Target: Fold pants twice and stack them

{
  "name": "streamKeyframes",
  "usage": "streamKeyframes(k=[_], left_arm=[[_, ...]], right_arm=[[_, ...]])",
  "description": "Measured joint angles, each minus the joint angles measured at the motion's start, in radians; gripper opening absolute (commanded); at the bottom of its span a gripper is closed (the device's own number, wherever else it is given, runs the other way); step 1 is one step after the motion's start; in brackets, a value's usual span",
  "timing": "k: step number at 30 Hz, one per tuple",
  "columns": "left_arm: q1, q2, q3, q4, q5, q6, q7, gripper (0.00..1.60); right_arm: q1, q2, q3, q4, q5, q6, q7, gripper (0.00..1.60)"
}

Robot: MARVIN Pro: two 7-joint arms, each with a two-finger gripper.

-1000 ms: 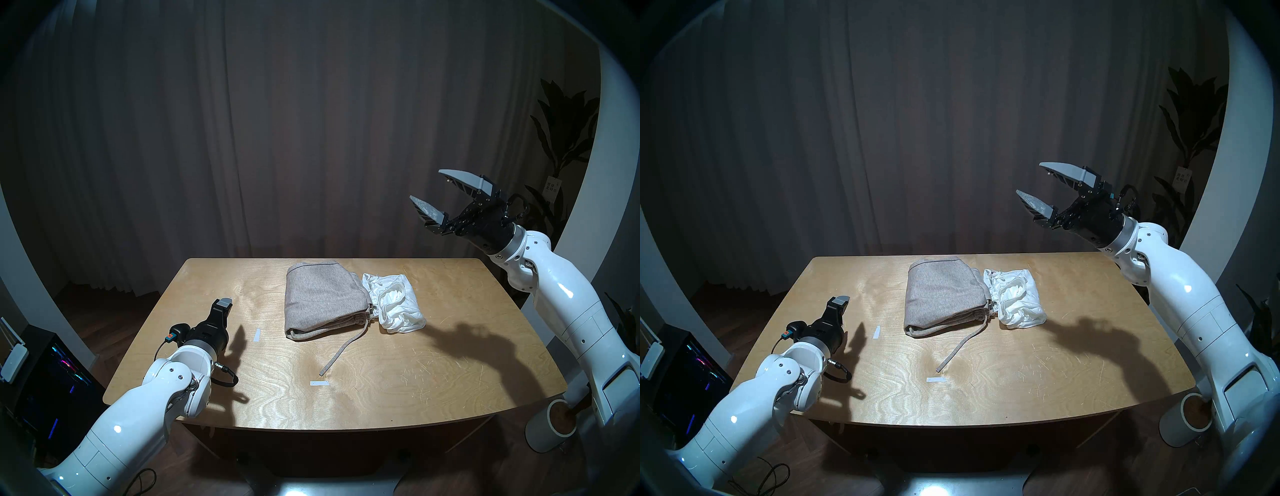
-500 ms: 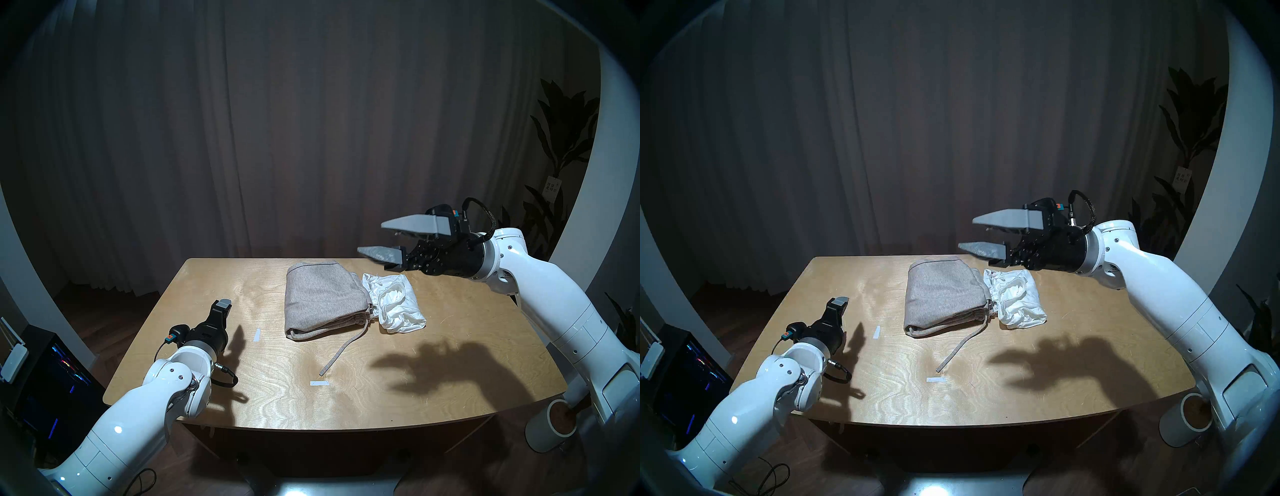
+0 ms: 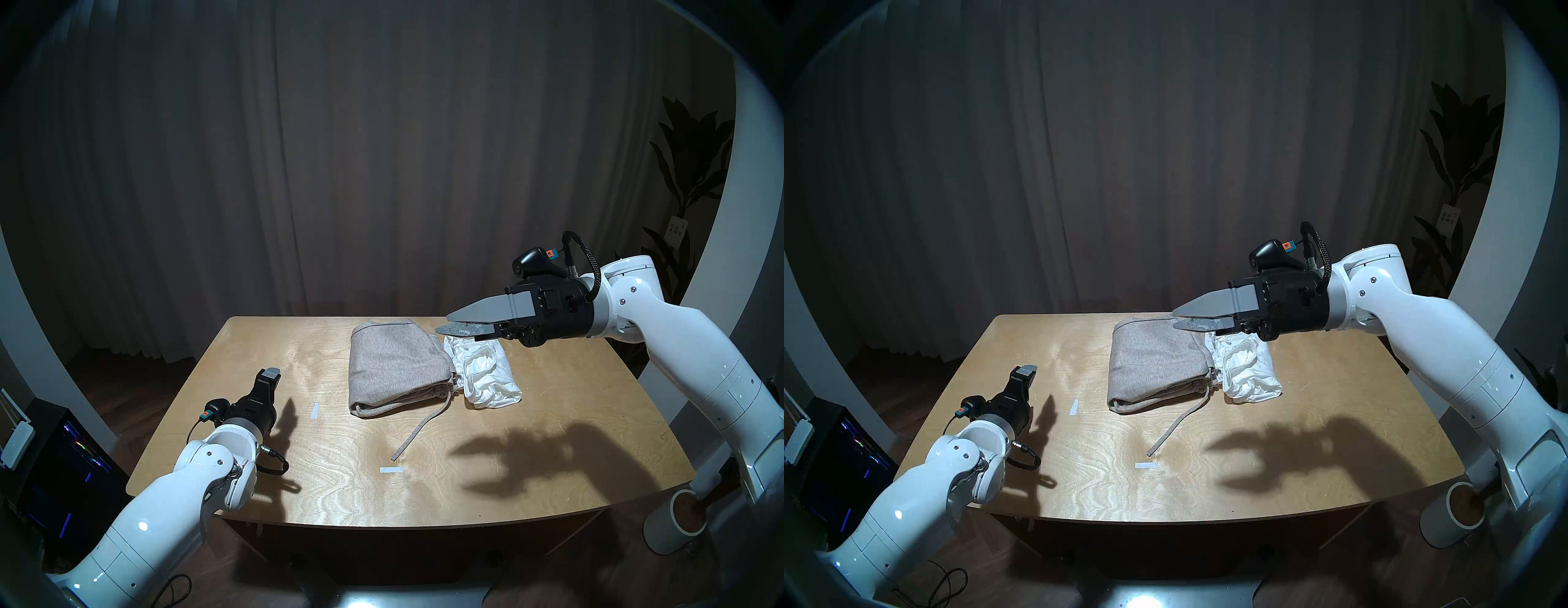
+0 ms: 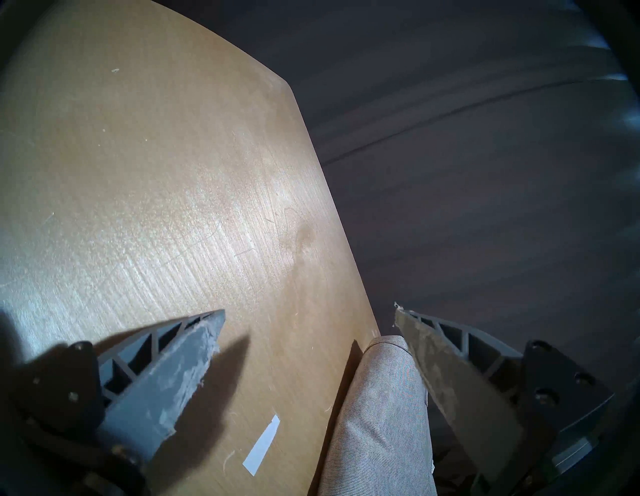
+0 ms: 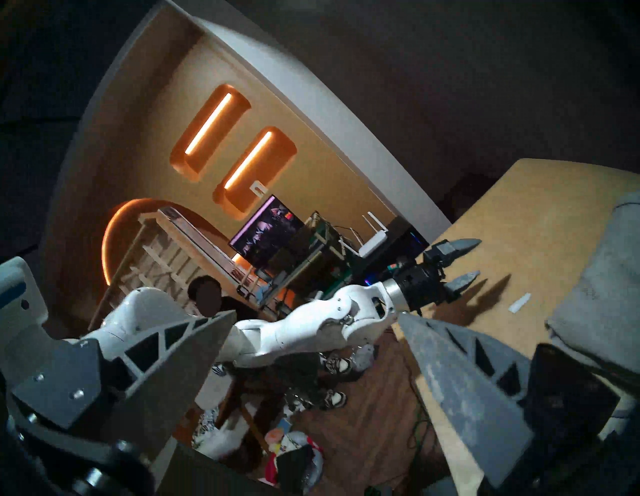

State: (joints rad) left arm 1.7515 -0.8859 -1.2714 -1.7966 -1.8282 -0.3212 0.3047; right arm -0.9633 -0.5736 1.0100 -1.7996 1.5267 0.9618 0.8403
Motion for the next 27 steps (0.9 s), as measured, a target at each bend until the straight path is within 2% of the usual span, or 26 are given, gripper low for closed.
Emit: streamKeyframes(k=[21,23,27], left_arm=[[-0.001,0.009,-0.002,0.012,0.000,-0.006,0.003,1.60],[-0.001,0.009,-0.002,0.013,0.000,-0.006,0.003,1.60],[-0.001,0.010,-0.002,0.013,0.000,-0.006,0.003,1.60]], right_arm=[[0.100,0.139,-0.008,-0.048,-0.279,0.000,-0.096,1.60],[0.102,0.145,-0.006,-0.046,-0.289,-0.002,-0.098,1.60],[0.102,0.133,0.010,-0.003,-0.261,-0.018,-0.090,1.60]])
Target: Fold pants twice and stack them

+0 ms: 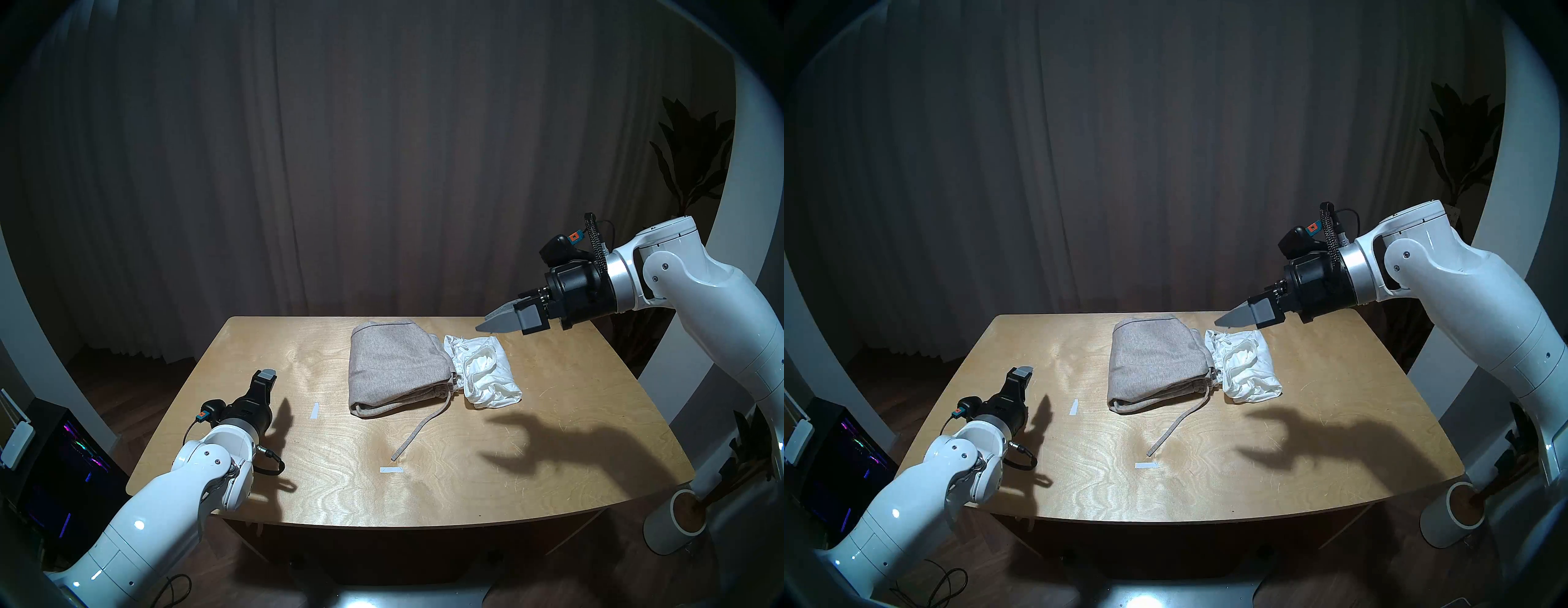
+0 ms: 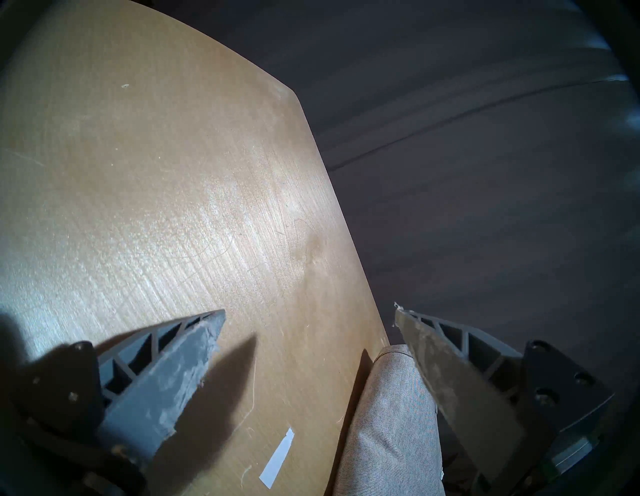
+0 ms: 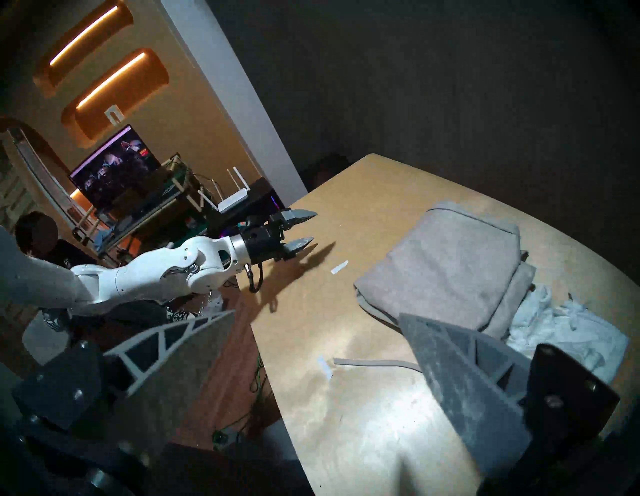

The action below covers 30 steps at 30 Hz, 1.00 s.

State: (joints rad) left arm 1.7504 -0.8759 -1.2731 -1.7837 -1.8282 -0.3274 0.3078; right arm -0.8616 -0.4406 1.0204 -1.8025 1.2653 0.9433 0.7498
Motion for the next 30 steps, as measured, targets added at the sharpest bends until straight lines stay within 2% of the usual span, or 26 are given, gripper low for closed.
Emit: streamKeyframes(k=[14,30], left_arm=[[-0.001,0.003,0.000,0.000,0.000,-0.002,0.000,1.60],[-0.002,0.011,-0.003,-0.001,0.001,-0.005,0.000,1.60]], right_arm=[[-0.026,-0.088,0.044,0.167,0.165,-0.073,0.051,1.60],[-0.111,-0.200,0.119,0.435,0.398,-0.193,0.103,1.60]])
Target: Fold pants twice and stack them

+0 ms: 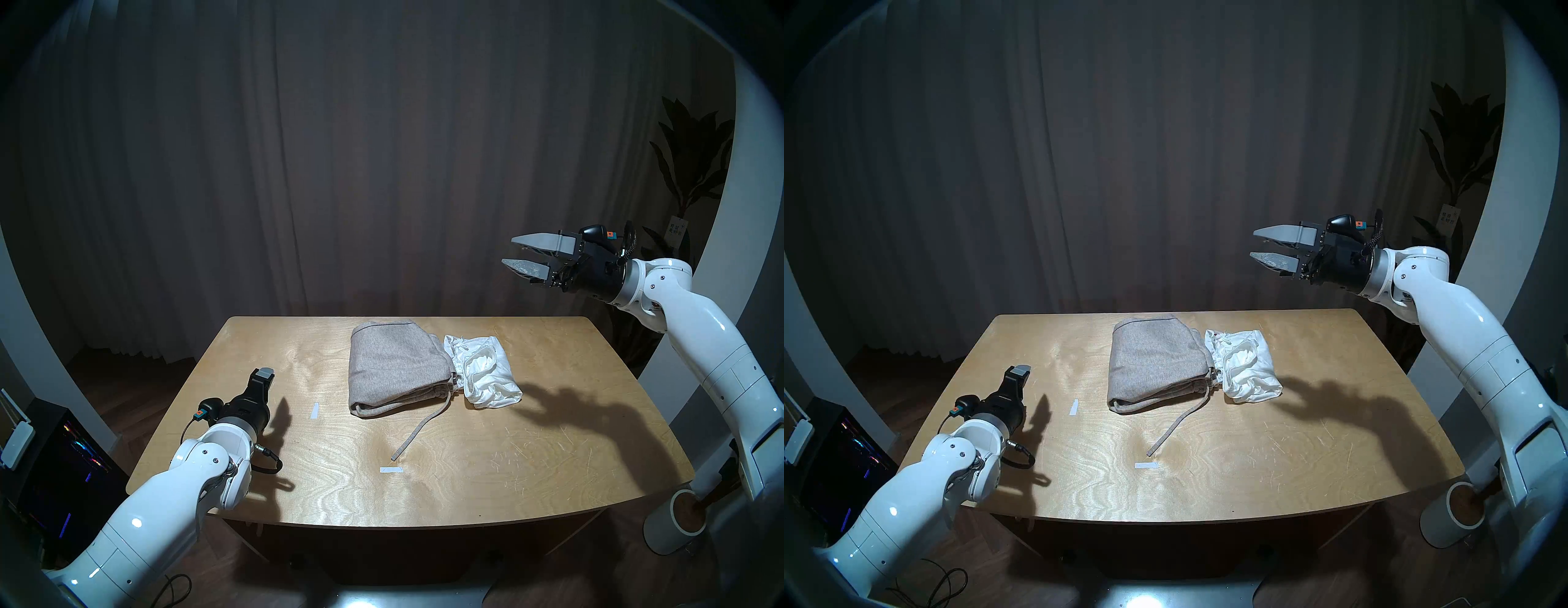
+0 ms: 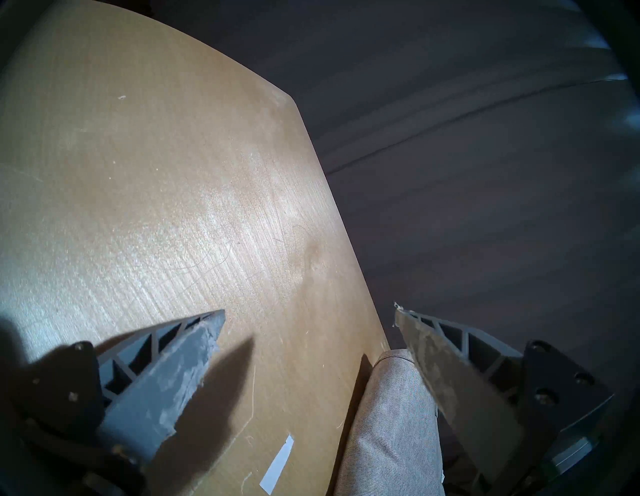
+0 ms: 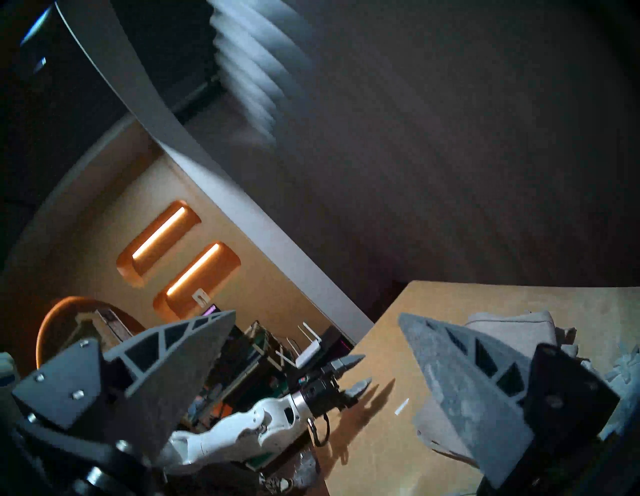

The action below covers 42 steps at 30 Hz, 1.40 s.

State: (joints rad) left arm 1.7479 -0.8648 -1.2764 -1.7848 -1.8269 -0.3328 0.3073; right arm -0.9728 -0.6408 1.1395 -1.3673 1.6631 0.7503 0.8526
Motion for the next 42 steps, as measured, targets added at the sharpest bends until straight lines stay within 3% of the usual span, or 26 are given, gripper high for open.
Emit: streamKeyframes(k=[20,32,42], left_arm=[[-0.012,0.006,0.001,-0.005,0.005,0.000,-0.001,1.60],[-0.015,0.009,0.002,-0.006,0.006,0.000,-0.001,1.60],[-0.016,0.010,0.002,-0.006,0.007,0.000,-0.001,1.60]], right_arm=[[-0.095,-0.216,0.109,0.202,0.320,-0.201,0.039,1.60],[-0.146,-0.340,0.156,0.209,0.470,-0.318,0.036,1.60],[-0.153,-0.409,0.196,0.208,0.553,-0.420,0.014,1.60]])
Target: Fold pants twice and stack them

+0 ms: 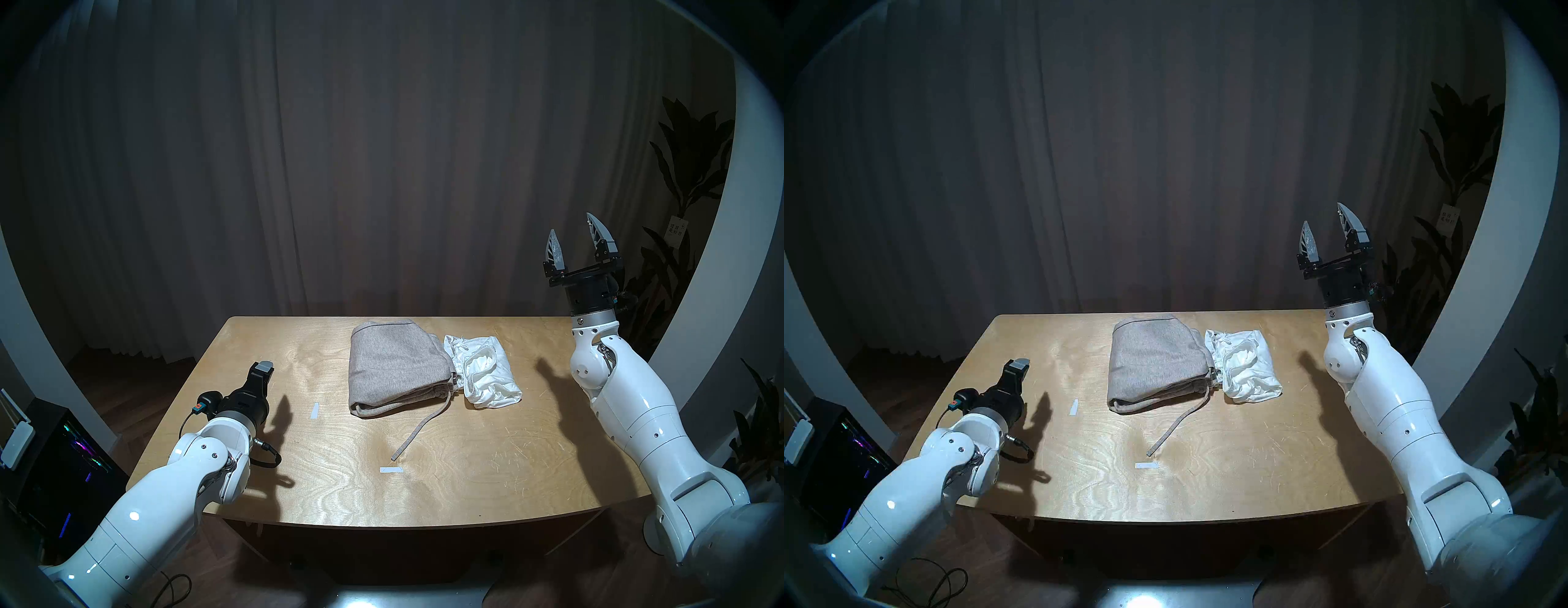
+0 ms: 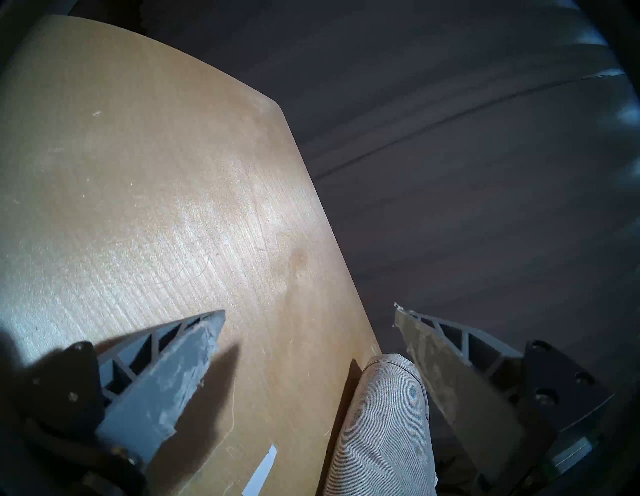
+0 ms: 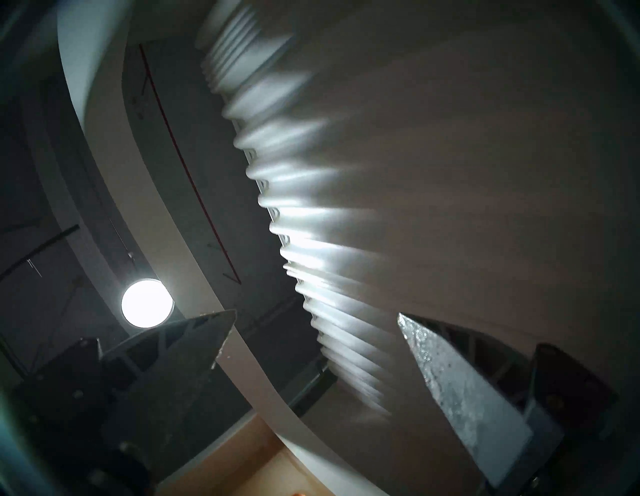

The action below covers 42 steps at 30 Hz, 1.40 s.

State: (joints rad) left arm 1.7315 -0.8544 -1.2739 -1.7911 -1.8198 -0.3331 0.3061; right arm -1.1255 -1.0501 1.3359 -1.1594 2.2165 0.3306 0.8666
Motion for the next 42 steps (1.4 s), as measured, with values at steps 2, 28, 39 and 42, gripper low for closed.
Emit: streamKeyframes(k=[2,28,39,42], left_arm=[[0.000,0.000,0.000,0.000,0.000,0.000,0.000,1.60],[-0.007,0.006,0.006,-0.010,0.004,0.012,-0.006,1.60],[-0.007,0.016,0.012,-0.023,0.009,0.051,-0.038,1.60],[-0.005,0.019,0.010,-0.025,0.009,0.057,-0.048,1.60]], right_arm=[[0.001,-0.016,0.011,0.000,0.019,-0.033,-0.014,1.60],[0.018,-0.151,0.113,-0.047,0.120,-0.470,-0.179,1.60],[0.012,-0.086,0.060,-0.130,-0.123,-0.642,-0.166,1.60],[0.012,-0.058,0.043,-0.141,-0.181,-0.665,-0.189,1.60]])
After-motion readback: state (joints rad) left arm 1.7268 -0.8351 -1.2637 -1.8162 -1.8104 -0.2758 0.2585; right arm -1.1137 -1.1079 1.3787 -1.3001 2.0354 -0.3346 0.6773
